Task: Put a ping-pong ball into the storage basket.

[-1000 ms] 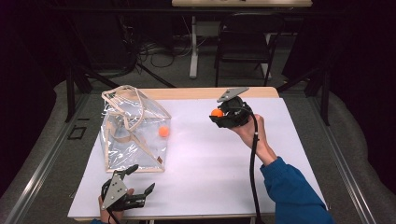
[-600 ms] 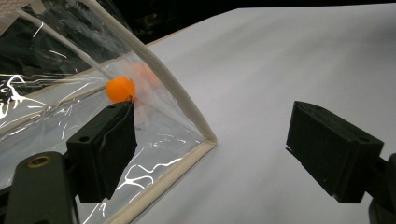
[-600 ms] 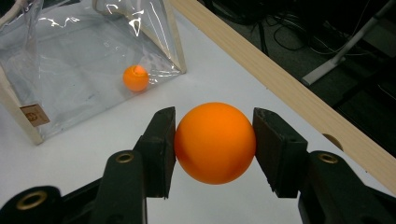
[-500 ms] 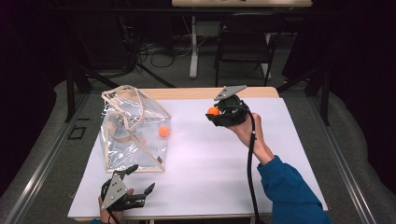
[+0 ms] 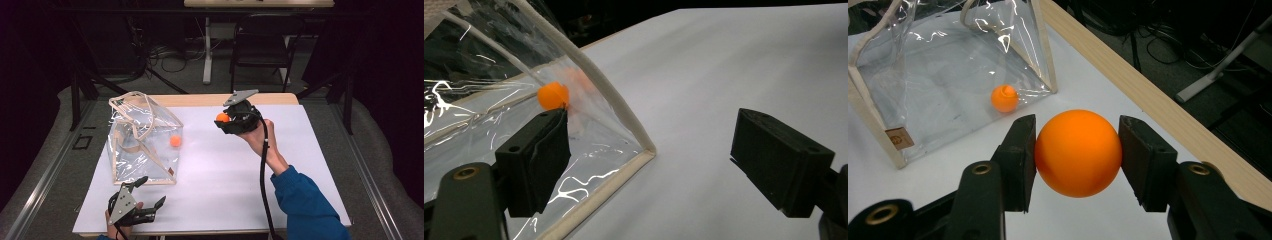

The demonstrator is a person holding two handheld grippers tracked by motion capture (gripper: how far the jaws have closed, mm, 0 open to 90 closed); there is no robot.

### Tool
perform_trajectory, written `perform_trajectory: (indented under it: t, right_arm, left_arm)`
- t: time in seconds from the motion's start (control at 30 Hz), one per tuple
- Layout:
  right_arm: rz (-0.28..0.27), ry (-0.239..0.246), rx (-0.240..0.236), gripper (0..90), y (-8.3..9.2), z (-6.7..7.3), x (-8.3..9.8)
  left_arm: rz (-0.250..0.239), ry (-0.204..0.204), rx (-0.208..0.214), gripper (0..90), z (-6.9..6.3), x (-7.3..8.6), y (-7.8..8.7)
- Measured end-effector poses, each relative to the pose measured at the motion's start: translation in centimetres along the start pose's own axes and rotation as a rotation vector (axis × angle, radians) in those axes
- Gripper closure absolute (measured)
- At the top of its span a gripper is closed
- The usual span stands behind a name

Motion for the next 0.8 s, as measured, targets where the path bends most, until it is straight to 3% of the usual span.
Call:
perform_trajectory:
  t: [0.8]
  right_arm:
    - [0.008,0.02,-0.021,50.9,-1.6,0.4,-2.0]
  left_arm:
    - [0.001,-0.002,-0.001,15.8,-0.1,0.0,0.0]
Point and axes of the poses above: each handheld gripper's, and its own axes: y roughly backward along the jaws, x roughly out of its underside, z roughly to its left, the point moved 3 cm from there along -y, roughly forward along the jaws, and after that the axes turned 14 degrees about -x, right-handed, at the moved point
